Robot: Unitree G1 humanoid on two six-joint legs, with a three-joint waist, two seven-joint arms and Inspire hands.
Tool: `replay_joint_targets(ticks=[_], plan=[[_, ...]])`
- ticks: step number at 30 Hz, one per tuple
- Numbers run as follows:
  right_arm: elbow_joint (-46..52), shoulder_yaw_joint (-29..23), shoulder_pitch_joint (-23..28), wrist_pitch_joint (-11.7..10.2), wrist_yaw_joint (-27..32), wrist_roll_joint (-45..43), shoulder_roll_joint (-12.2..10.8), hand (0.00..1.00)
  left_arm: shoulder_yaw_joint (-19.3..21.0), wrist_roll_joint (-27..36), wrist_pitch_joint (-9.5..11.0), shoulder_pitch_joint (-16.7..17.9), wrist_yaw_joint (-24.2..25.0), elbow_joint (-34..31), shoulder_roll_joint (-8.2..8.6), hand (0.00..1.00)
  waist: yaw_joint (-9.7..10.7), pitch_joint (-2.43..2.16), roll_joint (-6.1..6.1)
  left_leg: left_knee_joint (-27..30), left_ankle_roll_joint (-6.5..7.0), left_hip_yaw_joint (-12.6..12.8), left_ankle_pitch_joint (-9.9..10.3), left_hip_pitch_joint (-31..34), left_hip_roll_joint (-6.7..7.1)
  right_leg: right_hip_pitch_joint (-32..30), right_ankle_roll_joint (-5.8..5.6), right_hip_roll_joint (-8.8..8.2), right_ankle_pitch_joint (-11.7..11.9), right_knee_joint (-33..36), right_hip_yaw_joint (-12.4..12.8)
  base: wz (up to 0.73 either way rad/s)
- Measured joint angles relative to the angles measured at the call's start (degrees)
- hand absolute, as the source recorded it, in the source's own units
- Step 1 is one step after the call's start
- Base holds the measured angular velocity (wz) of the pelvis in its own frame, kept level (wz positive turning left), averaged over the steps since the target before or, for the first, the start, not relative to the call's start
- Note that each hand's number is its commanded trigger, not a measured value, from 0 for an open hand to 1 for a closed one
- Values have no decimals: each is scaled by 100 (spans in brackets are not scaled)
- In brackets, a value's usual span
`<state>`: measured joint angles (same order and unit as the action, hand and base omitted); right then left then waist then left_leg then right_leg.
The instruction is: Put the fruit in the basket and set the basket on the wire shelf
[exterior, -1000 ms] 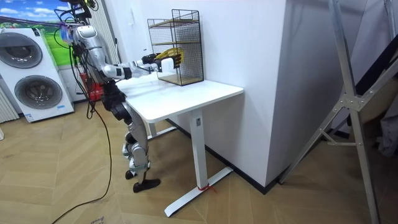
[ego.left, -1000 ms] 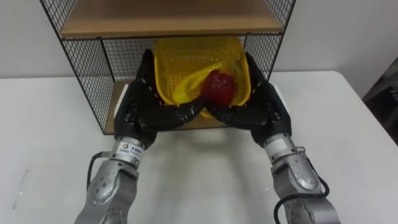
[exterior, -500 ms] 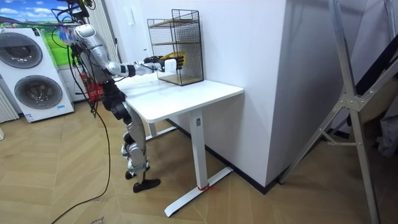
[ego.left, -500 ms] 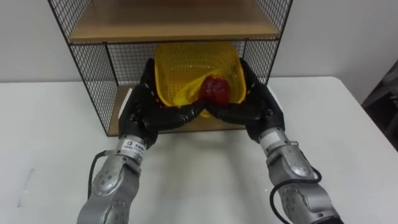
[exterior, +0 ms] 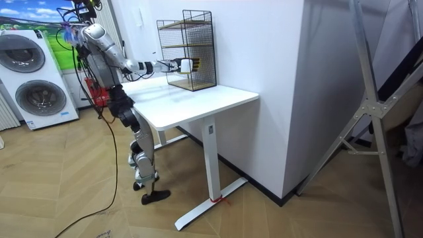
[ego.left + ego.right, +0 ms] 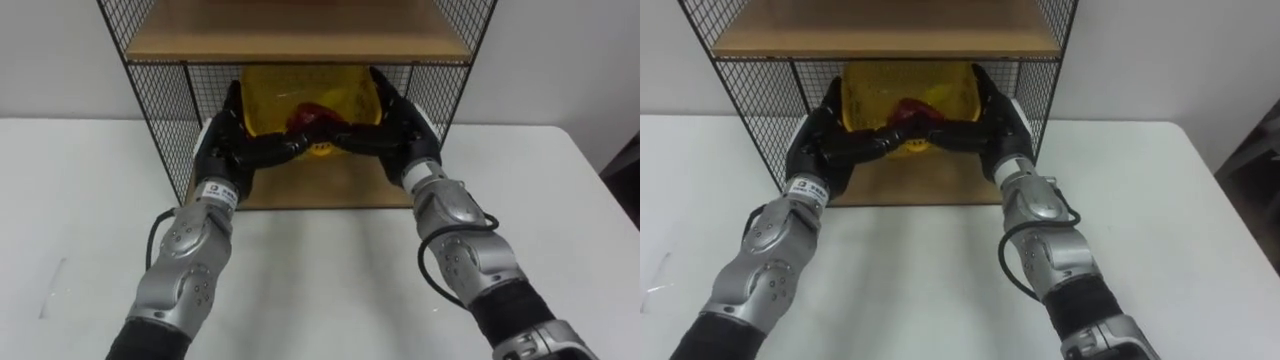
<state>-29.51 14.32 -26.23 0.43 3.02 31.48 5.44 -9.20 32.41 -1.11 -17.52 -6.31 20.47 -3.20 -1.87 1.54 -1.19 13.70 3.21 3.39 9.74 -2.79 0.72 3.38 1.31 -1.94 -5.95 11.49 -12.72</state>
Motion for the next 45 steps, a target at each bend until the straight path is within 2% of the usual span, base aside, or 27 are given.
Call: replay_joint_targets(ticks=[4, 7, 9, 14, 16, 21, 27, 30, 35, 37, 39, 42, 45], plan=[[-189, -92, -214, 246, 23, -29, -39, 0, 150, 79, -339, -306, -106, 85, -4, 0, -4, 0, 78, 2, 0, -38, -1, -7, 0, 14, 0, -15, 0, 0, -7, 1], [-322, -131, -367, 343, 62, -43, -69, 0, 238, 73, -502, -568, -180, 228, -7, 0, -7, -10, 182, 2, 0, -47, -1, -1, 3, 37, -2, -28, -2, -2, -20, 0], [-450, -164, -467, 397, 88, -30, -80, 0, 230, 74, -559, -588, -201, 247, 8, 0, 3, -25, 224, -9, -3, -48, -7, -16, 7, 50, -3, -33, -8, -1, -35, 4], [-838, -213, -686, 560, 123, -19, -88, 0, 259, 202, -760, -634, -197, 578, 6, 0, 11, -26, 229, -12, -11, -54, -15, -46, 7, 76, 1, -34, -27, 20, -43, 1], [-1063, -227, -781, 705, 118, -29, -86, 0, 270, 188, -939, -774, -195, 855, 4, 0, 19, -29, 224, -9, -11, -56, -15, -18, 9, 56, 1, -37, -30, 18, -57, 0], [-1306, -324, -789, 896, 121, -55, -98, 0, 278, 181, -1130, -1062, -176, 1272, -32, 0, 15, -28, 222, -6, -14, -97, -24, 20, 19, 40, 3, -40, -30, 16, -95, 5], [-1423, -445, -789, 917, 41, -482, -97, 0, 446, 41, -1231, -1065, -28, 1446, -55, 0, -1, -32, 221, -7, -14, -101, -24, 24, 20, 38, 3, -38, -31, 8, -88, 0], [-1426, -446, -788, 916, 27, -493, -86, 0, 485, 62, -1232, -1065, 29, 1445, -151, 0, 21, -38, 231, -2, -14, -111, -25, 11, 20, 39, 5, -38, -30, 9, -85, 0], [-1436, -446, -787, 916, -13, -449, -38, 0, 484, 57, -1235, -1065, 35, 1451, -309, 0, 20, -97, 301, -6, -14, -133, -25, -28, 20, 53, 6, -37, -29, 13, -78, 0], [-1439, -444, -786, 916, -14, -450, -16, 0, 484, 56, -1235, -1065, 38, 1454, -412, 0, 29, -134, 358, -12, -16, -128, -27, -68, 20, 86, 6, -35, -29, 19, -65, 0], [-1439, -445, -782, 916, -17, -413, 25, 0, 487, 48, -1235, -1064, 35, 1448, -470, 0, 25, -149, 381, -19, -18, -128, -28, -117, 20, 133, 6, -38, -30, 16, -79, 0], [-1424, -469, -779, 913, -76, -403, 179, 0, 508, -143, -1234, -1064, 35, 1394, -478, 0, 13, -163, 391, -26, -19, -127, -27, -173, 21, 186, 4, -47, -46, 11, -115, 0], [-1379, -495, -779, 913, -129, -415, 193, 0, 573, -224, -1233, -1064, 37, 1336, -474, 0, 18, -172, 396, -28, -20, -127, -28, -177, 21, 189, 6, -48, -45, 17, -136, 0]])
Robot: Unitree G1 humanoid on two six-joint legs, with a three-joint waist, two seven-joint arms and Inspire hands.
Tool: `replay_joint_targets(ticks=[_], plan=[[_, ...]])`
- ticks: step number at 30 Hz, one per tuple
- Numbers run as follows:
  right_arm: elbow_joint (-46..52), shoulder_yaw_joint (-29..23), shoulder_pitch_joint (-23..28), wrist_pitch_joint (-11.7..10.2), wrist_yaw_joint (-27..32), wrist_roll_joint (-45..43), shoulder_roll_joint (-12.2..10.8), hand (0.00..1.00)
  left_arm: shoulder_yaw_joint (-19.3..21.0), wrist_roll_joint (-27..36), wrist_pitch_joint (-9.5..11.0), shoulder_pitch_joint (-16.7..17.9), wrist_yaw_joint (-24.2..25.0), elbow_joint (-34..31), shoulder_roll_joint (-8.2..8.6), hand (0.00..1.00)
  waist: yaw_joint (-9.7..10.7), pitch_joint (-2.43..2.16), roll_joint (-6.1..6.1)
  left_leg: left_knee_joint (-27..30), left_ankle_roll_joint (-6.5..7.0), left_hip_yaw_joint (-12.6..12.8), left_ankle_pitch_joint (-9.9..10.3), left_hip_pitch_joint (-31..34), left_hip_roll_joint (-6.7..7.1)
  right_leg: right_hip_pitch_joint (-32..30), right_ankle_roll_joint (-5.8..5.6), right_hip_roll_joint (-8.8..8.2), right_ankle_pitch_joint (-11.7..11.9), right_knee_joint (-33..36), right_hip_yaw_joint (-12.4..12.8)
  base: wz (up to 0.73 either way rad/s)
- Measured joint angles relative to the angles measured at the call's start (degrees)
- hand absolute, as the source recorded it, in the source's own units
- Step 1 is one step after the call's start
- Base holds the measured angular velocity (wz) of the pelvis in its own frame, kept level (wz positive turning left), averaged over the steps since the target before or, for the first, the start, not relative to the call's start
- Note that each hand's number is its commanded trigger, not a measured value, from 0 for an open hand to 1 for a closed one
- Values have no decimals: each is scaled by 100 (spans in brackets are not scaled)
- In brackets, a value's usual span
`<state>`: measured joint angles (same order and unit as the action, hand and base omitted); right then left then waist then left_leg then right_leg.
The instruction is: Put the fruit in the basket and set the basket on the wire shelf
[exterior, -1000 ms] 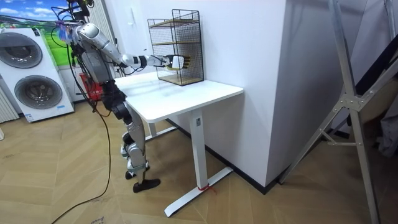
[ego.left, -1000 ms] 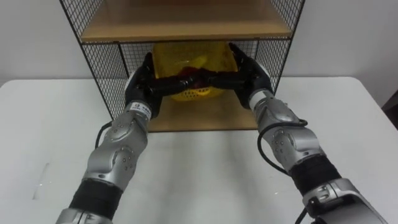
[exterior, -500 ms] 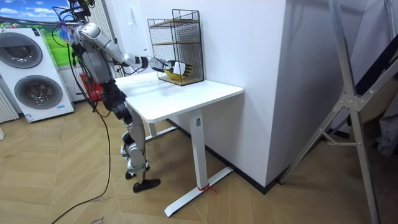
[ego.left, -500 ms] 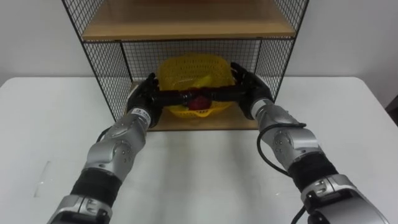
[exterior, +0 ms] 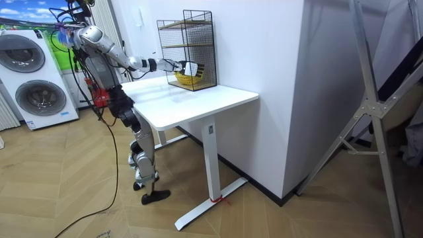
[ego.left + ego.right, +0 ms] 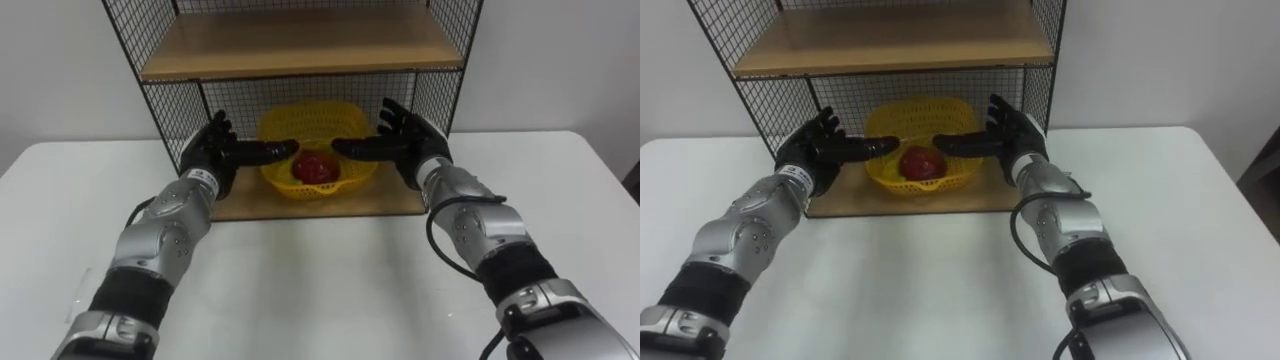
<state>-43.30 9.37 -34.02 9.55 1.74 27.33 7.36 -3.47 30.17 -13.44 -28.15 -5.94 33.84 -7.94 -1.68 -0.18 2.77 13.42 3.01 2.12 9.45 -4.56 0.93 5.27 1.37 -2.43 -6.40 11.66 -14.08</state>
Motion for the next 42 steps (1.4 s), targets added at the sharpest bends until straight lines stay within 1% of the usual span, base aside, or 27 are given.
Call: replay_joint_targets(ticks=[2, 5, 6, 8, 11, 13, 17, 19, 23, 24, 26, 28, 32, 33, 34, 35, 37, 38, 40, 41, 42], plan=[[59, -20, 4, 0, 0, 3, 1, 0, 91, -13, 0, 2, -2, -43, 3, 0, 3, -3, -7, -2, -3, -3, -3, 11, 0, -9, 1, 0, 1, -1, -7, 0], [496, -179, 225, -19, -22, -8, 0, 0, 316, -21, 10, 21, -8, -173, 0, 0, -19, -7, -15, 5, -2, -23, -3, 34, 1, -25, 3, -1, 2, -1, -10, 2], [670, -198, 341, -28, -28, -50, 2, 0, 366, -33, 17, 23, -1, -181, -35, 0, -10, -9, -18, 7, -2, -35, -3, 29, 3, -11, 2, -2, 1, -2, -11, 4], [857, -204, 486, -28, -65, -86, 2, 0, 360, -39, 18, 47, 11, -268, -34, 0, -2, -11, -24, 8, -2, -38, -3, 11, 4, 10, 1, -3, 0, -2, -12, 0], [948, -220, 635, -28, -117, -78, 4, 0, 381, -46, 39, 85, 15, -410, -46, 0, -8, -26, -50, 5, -3, -39, -3, -8, 4, 44, -3, -3, -10, 2, -7, 0], [1146, -225, 756, -28, -160, -46, 4, 0, 396, -50, 95, 337, 14, -768, -60, 0, 17, -35, -65, -2, -3, -41, -3, -13, 4, 60, -11, -4, -28, 0, -16, 0], [1465, -257, 984, -29, -219, -58, 6, 0, 376, -65, 101, 646, -12, -1157, -62, 0, 62, -40, -73, -1, -4, -40, -4, -39, 4, 66, -11, -4, -28, -7, -14, 0], [1696, -254, 1174, -29, -235, -62, 6, 0, 373, -80, 126, 835, -21, -1378, -62, 0, 84, -40, -72, -3, -4, -35, -4, -46, 4, 59, -11, -4, -29, -4, -8, 0], [1960, -249, 1328, -28, -254, -39, 6, 0, 345, -111, 132, 1038, -110, -1686, -55, 0, 115, -39, -76, -9, -5, -28, -3, -8, 9, -9, -21, -11, -66, 9, 13, 0], [2058, -249, 1345, -27, -250, -48, 5, 0, 334, -128, 133, 1071, -130, -1807, -50, 0, 115, -38, -78, -38, -6, -7, -5, -4, 11, -32, -19, -5, -66, 10, 54, -3], [2328, -240, 1445, -27, -240, -66, 5, 0, 272, -370, 144, 1183, -130, -2099, -46, 0, 122, -30, -89, -86, -8, 25, -37, -3, 13, -52, -15, 2, -54, 10, 86, -2], [2711, -226, 1642, -29, -222, -58, 21, 0, 123, -609, 161, 1363, -127, -2452, -46, 0, 133, -20, -118, -110, -7, 39, -55, -19, 14, -49, -7, 6, -38, 5, 108, -4], [3093, -211, 1962, -30, -220, -31, 21, 0, -31, -597, 214, 1501, -128, -2676, -23, 0, 136, -20, -183, -124, -8, 75, -53, -58, 9, -17, -32, 7, -55, -8, 138, -6], [3310, -206, 2122, -31, -192, -68, 18, 0, -34, -582, 233, 1593, -137, -2785, 13, 0, 138, -16, -195, -145, -8, 101, -53, -72, 5, -13, -32, 4, -55, -9, 133, -9], [3553, -207, 2327, -88, -180, -96, 12, 0, -32, -573, 267, 1741, -136, -2962, 54, 0, 134, -6, -210, -180, -7, 99, -53, -87, 5, -22, -34, 1, -54, -11, 134, -8], [3632, -207, 2412, -133, -181, -96, 8, 0, -33, -559, 277, 1808, -133, -3048, 73, 0, 134, 0, -219, -181, -7, 100, -53, -86, 4, -27, -34, 1, -54, -12, 135, -5], [3799, -212, 2681, -242, -179, -114, 16, 0, -126, -557, 391, 2028, -114, -3267, 104, 0, 144, 7, -240, -179, -7, 100, -52, -92, 4, -23, -37, 1, -56, -11, 140, 0], [3806, -212, 2721, -265, -180, -126, 14, 0, -131, -560, 429, 2066, -90, -3293, 120, 0, 144, 8, -241, -179, -7, 100, -52, -94, 4, -23, -40, 1, -58, -10, 143, 0], [3808, -211, 2807, -277, -177, -185, 14, 0, -144, -590, 581, 2167, -70, -3316, 216, 0, 145, 9, -241, -179, -8, 105, -52, -99, 2, -28, -41, 2, -60, -3, 152, 0], [3809, -211, 2815, -292, -177, -229, 10, 0, -179, -611, 634, 2197, -70, -3324, 221, 0, 145, 9, -241, -180, -8, 110, -52, -98, 0, -28, -40, 4, -60, -3, 155, 0], [3860, -206, 2853, -356, -166, -292, -6, 0, -258, -612, 707, 2295, -60, -3415, 223, 0, 136, 9, -239, -181, -8, 114, -51, -95, -3, -36, -40, 4, -60, -5, 152, 0]])
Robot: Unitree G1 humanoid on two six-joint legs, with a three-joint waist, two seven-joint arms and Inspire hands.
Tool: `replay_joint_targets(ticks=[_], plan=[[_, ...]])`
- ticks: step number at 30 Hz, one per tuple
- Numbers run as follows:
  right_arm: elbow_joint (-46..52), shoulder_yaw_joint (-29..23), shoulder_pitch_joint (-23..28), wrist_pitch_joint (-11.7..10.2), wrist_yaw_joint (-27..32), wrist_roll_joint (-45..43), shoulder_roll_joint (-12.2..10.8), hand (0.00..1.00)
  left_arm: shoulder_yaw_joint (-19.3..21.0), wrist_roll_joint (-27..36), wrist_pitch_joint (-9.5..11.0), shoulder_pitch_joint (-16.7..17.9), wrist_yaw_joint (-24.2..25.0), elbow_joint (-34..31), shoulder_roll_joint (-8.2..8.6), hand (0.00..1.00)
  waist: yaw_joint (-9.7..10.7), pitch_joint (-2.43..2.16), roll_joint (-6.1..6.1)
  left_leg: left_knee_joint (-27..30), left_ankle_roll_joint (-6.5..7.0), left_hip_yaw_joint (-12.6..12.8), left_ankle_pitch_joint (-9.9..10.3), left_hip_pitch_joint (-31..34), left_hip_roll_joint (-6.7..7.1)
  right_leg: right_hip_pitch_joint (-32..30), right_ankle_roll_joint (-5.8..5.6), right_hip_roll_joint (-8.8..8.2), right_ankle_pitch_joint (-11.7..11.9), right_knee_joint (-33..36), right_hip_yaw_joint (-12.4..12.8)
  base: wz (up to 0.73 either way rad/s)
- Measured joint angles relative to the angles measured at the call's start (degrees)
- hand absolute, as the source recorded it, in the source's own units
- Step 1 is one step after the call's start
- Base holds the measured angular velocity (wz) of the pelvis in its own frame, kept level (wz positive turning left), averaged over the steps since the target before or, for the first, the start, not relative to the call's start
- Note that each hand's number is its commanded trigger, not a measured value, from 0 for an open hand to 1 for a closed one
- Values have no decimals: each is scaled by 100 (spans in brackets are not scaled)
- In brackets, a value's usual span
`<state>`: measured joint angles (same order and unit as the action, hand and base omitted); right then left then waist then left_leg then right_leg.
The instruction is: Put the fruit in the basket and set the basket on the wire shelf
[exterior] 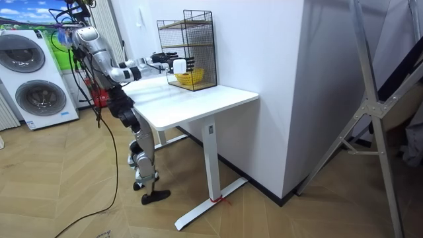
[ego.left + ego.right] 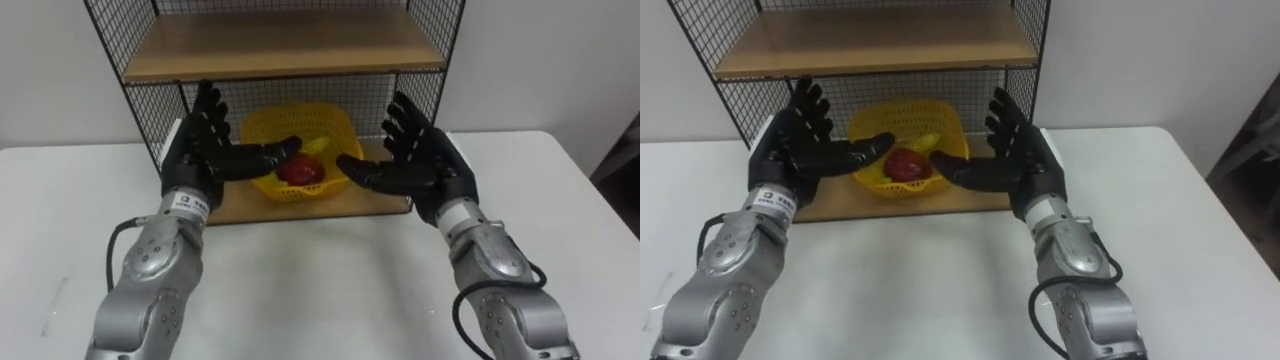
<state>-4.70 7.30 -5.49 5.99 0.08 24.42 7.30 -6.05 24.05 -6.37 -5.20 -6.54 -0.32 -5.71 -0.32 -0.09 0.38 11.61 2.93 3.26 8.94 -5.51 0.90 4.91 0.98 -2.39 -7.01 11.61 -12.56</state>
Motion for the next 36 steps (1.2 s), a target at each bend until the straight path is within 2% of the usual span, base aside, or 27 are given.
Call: replay_joint_targets(ticks=[3, 7, 11, 13, 16, 19, 22, 26, 29, 31, 34, 36], plan=[[446, 47, 211, -167, -24, -140, -2, 0, -102, 0, 64, 357, 185, -448, -4, 0, -14, 2, 2, -2, 0, 18, 0, 17, -3, -61, 3, 16, 2, 9, 56, -4], [628, 52, 434, -519, -128, -240, 3, 0, -102, 20, 349, 793, 414, -795, -92, 0, -7, 13, -15, -36, -1, 81, -1, -16, -14, -53, -2, 39, 8, 7, 149, -8], [819, 74, 907, -592, -364, -316, -14, 0, -108, 39, 492, 1127, 715, -975, -137, 0, 5, 18, -44, -23, -30, 109, 22, 2, -17, -41, -38, 36, -18, 0, 137, 0], [1144, 73, 1365, -593, -537, -476, 19, 0, -105, 77, 647, 1423, 884, -1107, -179, 0, 0, 19, -44, -14, -33, 107, 31, 36, -19, -69, -40, 36, -21, 5, 138, 0], [1469, 70, 1712, -603, -717, -466, 106, 0, -122, 177, 741, 1781, 988, -1210, -191, 0, 4, 17, -42, -4, -32, 114, 31, 83, -19, -118, -40, 42, -20, 19, 167, 0], [1563, 40, 1767, -720, -857, -470, 197, 0, -173, 283, 892, 1969, 1097, -1210, -194, 0, 1, 13, -54, -2, -36, 123, 42, 97, -18, -192, -44, 39, -45, 63, 189, -3], [1890, 35, 2038, -871, -900, -707, 206, 0, -171, 353, 1080, 2200, 1110, -1211, -197, 0, -15, 17, -57, -1, -39, 141, 45, 115, -18, -213, -39, 39, -66, 113, 215, -4], [1933, -15, 2271, -1074, -958, -894, 210, 0, -116, 348, 1234, 2398, 1110, -1211, -201, 0, -11, 12, -60, 10, -40, 129, 54, 88, -18, -209, -39, 41, -66, 107, 219, 0], [1934, -112, 2365, -1239, -961, -998, 217, 0, -71, 350, 1548, 2438, 1109, -1218, -210, 0, -14, 0, -49, 12, -38, 129, 61, 87, -17, -223, -39, 42, -66, 107, 230, -1], [1936, -314, 2371, -1349, -880, -1132, 224, 0, 28, 346, 1746, 2474, 1071, -1258, -203, 0, -22, -2, -50, 7, -40, 136, 60, 107, -16, -270, -38, 50, -56, 119, 261, -7], [2009, -560, 2380, -1514, -637, -1275, 218, 0, 245, 275, 1896, 2522, 950, -1391, -197, 0, -20, -1, -51, 3, -43, 134, 61, 136, -16, -283, -38, 55, -54, 119, 257, -1], [2133, -850, 2379, -1707, -307, -1476, 218, 0, 529, 275, 2103, 2516, 691, -1544, -189, 0, -22, -1, -47, 3, -45, 134, 57, 151, -14, -275, -35, 89, -51, 122, 263, 0]])
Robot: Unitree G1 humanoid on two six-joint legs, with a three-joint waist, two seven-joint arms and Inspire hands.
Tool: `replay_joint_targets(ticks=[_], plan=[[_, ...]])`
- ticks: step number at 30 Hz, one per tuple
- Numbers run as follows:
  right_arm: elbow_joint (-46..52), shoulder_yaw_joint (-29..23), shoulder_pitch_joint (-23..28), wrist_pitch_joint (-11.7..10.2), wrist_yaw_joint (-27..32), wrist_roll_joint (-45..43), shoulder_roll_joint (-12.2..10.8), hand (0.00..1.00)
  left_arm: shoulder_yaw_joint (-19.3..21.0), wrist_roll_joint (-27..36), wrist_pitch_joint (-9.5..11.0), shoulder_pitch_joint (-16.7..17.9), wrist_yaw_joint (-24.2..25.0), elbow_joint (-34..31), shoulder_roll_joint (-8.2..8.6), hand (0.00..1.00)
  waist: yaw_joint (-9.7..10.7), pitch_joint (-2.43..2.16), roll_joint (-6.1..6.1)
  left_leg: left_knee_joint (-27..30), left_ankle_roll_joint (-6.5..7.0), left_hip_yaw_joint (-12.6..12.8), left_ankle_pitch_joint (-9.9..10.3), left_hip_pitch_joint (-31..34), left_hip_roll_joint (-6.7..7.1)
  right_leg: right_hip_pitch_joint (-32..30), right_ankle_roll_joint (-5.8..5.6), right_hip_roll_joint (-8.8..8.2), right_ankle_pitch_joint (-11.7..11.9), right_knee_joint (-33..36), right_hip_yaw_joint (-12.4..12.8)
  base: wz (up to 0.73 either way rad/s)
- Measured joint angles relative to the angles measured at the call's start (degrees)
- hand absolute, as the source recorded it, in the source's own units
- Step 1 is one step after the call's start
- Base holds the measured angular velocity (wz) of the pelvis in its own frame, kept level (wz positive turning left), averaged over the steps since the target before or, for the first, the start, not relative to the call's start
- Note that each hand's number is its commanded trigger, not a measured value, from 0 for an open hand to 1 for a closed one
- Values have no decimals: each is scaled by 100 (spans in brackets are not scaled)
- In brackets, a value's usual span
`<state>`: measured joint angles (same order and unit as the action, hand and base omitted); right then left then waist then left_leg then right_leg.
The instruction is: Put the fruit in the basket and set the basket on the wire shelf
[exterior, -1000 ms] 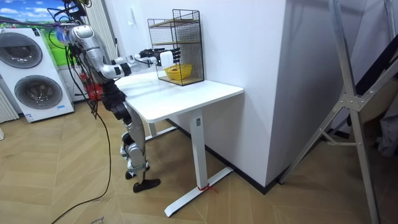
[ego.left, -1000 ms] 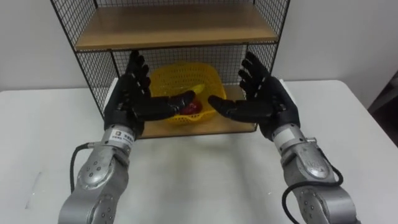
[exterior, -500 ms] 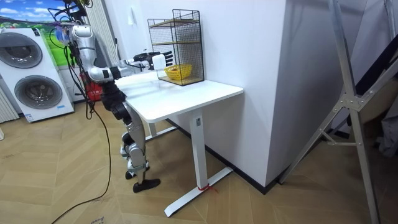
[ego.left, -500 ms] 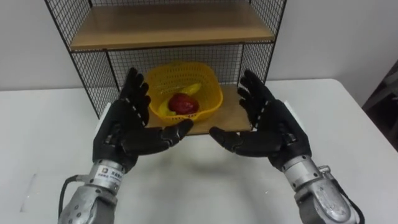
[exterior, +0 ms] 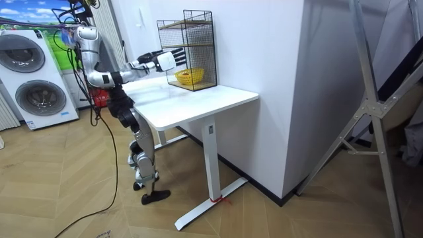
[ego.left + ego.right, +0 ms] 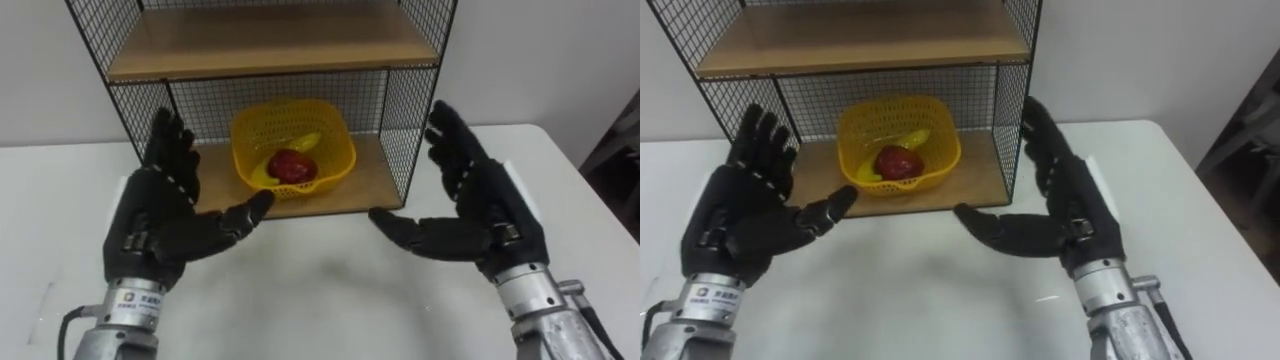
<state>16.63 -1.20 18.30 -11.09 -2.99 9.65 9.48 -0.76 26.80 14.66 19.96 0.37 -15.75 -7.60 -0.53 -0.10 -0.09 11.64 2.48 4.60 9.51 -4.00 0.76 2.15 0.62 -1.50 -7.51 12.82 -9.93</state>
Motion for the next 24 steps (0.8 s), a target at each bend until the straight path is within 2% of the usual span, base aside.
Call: replay_joint_targets(ticks=[4, 5, 7, 8, 9, 11, 13, 14, 16, 18, 20, 22, 24], plan=[[255, -388, -1, -343, 723, -121, 0, 0, 565, -2, 407, -34, -721, -305, 4, 0, -57, 1, 20, -1, 0, 3, 2, -50, 0, 10, -6, 6, 3, -15, 19, -1], [287, -454, -1, -394, 835, -121, 2, 0, 647, 1, 446, -34, -857, -360, -1, 0, -68, -2, 21, -2, 0, 7, 3, -54, 0, 11, -6, 5, 3, -12, 23, -3], [479, -748, -5, -537, 1350, -113, 46, 0, 937, 2, 618, -34, -1442, -712, -13, 0, -100, -5, 24, -3, 0, 9, 4, -47, 2, -3, -8, 2, -1, -4, 26, 0], [506, -842, -18, -603, 1468, -111, 85, 0, 1029, -10, 688, -41, -1577, -804, -14, 0, -114, -6, 25, -3, 2, 10, 5, -45, 4, -8, -10, 0, -2, 1, 23, 0], [545, -1075, -60, -688, 1692, -155, 203, 0, 1270, -141, 848, -94, -1817, -873, -16, 0, -142, -2, 13, -11, 2, 8, 5, -43, 10, -14, -16, -6, -7, 5, 24, 0], [620, -1518, -191, -714, 2066, -247, 317, 0, 1733, -430, 991, -179, -2205, -906, -40, 0, -138, -2, 20, -14, 2, -3, 4, -33, 11, -15, -17, -5, -7, -6, 12, 2], [723, -2103, -255, -876, 2621, -398, 412, 0, 2270, -749, 1035, -241, -2806, -1064, -119, 0, -140, -4, 26, -2, 1, -19, 2, -16, 10, -19, -16, -4, -8, -10, -7, 5], [748, -2248, -271, -901, 2741, -428, 461, 0, 2412, -795, 1039, -243, -2945, -1129, -159, 0, -158, -4, 28, -1, 1, -17, 3, -10, 10, -21, -15, -6, -8, -10, -12, 0], [886, -2747, -308, -1043, 3269, -497, 693, 0, 3005, -916, 1225, -244, -3457, -1313, -357, 0, -157, -3, 30, 0, 1, -24, 3, -8, 9, -20, -3, -28, -21, -2, -53, 0], [859, -3093, -357, -1167, 3564, -515, 887, 0, 3394, -1094, 1318, -245, -3772, -1319, -474, 0, -149, 2, 4, 0, 1, -26, 4, -18, 9, -17, 12, -38, -42, 3, -42, 0], [821, -3506, -342, -1180, 3794, -503, 998, 0, 3828, -1211, 1319, -231, -4080, -1320, -539, 0, -143, -6, 35, 1, 1, -29, 5, -24, 8, -9, 15, -41, -43, 0, -41, 0], [738, -3907, -297, -1180, 4218, -473, 1034, 0, 4264, -1040, 1317, -214, -4486, -1292, -629, 0, -151, -9, 16, 21, 0, -48, 7, -16, 14, -37, 22, -59, -85, 73, -55, 2], [602, -4106, -296, -1133, 4519, -380, 1070, 0, 4618, -911, 1281, -173, -4681, -1121, -694, 0, -149, -16, -2, 21, -1, -31, 8, 2, 20, -114, 37, -78, -138, 174, -25, -2]])
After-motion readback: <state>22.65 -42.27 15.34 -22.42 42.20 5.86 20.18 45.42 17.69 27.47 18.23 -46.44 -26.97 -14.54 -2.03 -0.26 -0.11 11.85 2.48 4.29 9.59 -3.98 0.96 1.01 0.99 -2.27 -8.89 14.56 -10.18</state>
